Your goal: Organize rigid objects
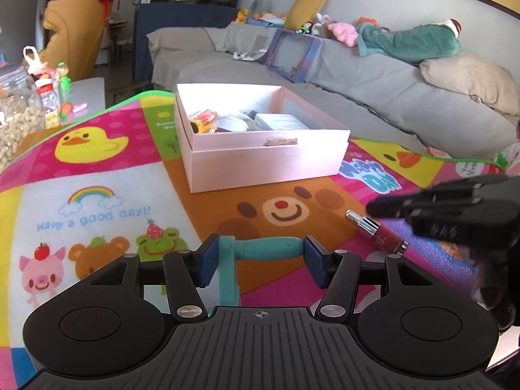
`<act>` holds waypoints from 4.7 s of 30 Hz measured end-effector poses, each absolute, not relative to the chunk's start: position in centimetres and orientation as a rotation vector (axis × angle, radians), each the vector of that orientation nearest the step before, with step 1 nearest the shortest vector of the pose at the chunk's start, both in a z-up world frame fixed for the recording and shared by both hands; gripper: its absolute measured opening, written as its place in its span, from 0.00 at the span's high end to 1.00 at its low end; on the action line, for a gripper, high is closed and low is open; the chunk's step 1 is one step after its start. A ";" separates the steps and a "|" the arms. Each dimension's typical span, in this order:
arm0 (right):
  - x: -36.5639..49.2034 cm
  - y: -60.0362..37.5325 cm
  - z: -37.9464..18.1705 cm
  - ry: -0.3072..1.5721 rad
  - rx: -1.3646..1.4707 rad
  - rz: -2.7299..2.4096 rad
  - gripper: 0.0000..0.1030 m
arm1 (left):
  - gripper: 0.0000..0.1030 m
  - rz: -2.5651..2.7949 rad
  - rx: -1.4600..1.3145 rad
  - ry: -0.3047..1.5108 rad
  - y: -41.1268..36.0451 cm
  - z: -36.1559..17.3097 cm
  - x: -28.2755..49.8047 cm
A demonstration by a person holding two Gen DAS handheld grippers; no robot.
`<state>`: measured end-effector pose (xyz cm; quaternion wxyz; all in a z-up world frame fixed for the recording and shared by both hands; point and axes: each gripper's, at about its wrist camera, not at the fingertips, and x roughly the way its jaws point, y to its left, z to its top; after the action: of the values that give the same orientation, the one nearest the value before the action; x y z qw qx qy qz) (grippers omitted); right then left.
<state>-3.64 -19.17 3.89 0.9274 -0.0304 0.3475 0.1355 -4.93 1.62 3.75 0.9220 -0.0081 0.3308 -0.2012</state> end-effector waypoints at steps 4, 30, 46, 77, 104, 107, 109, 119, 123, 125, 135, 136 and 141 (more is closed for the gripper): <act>-3.2 -19.0 2.7 0.742 -0.067 0.275 0.72 | 0.41 -0.420 -0.014 0.691 1.5 3.5 -4.8; 3.0 -18.4 12.8 0.448 0.025 0.313 0.81 | 0.41 -0.521 -0.051 0.495 1.7 14.4 7.4; 8.9 -18.6 9.0 0.545 0.021 0.177 0.65 | 0.44 -0.509 -0.182 0.600 1.9 9.3 16.1; 0.9 -16.0 0.5 0.769 -0.006 0.057 0.00 | 0.38 -0.151 -0.032 0.657 1.2 0.5 -1.6; 0.8 -16.4 0.1 0.711 -0.006 0.063 0.00 | 0.37 -0.119 0.025 0.657 0.2 0.4 -1.5; 0.9 -16.3 0.1 0.711 -0.007 0.064 0.00 | 0.37 -0.119 0.024 0.657 0.2 0.4 -1.5; 1.0 -16.3 0.1 0.711 -0.006 0.064 0.00 | 0.37 -0.119 0.025 0.657 0.2 0.4 -1.5; 0.8 -16.3 0.1 0.711 -0.006 0.064 0.00 | 0.37 -0.120 0.024 0.657 0.2 0.4 -1.5; 0.9 -16.3 0.1 0.711 -0.007 0.063 0.00 | 0.37 -0.120 0.024 0.657 0.2 0.4 -1.5; 0.9 -16.3 0.1 0.711 -0.007 0.063 0.00 | 0.37 -0.120 0.024 0.657 0.2 0.4 -1.5; 0.8 -16.3 0.1 0.711 -0.007 0.063 0.00 | 0.37 -0.120 0.024 0.657 0.2 0.4 -1.6; 0.9 -16.3 0.1 0.711 -0.007 0.063 0.00 | 0.38 -0.120 0.024 0.657 0.2 0.4 -1.6; 0.9 -16.3 0.1 0.711 -0.007 0.063 0.00 | 0.37 -0.120 0.024 0.657 0.2 0.4 -1.5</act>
<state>0.85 -16.33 0.11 0.9370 -0.0034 0.3480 0.0310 -1.54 0.23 0.42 0.9448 0.0118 0.3223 -0.0587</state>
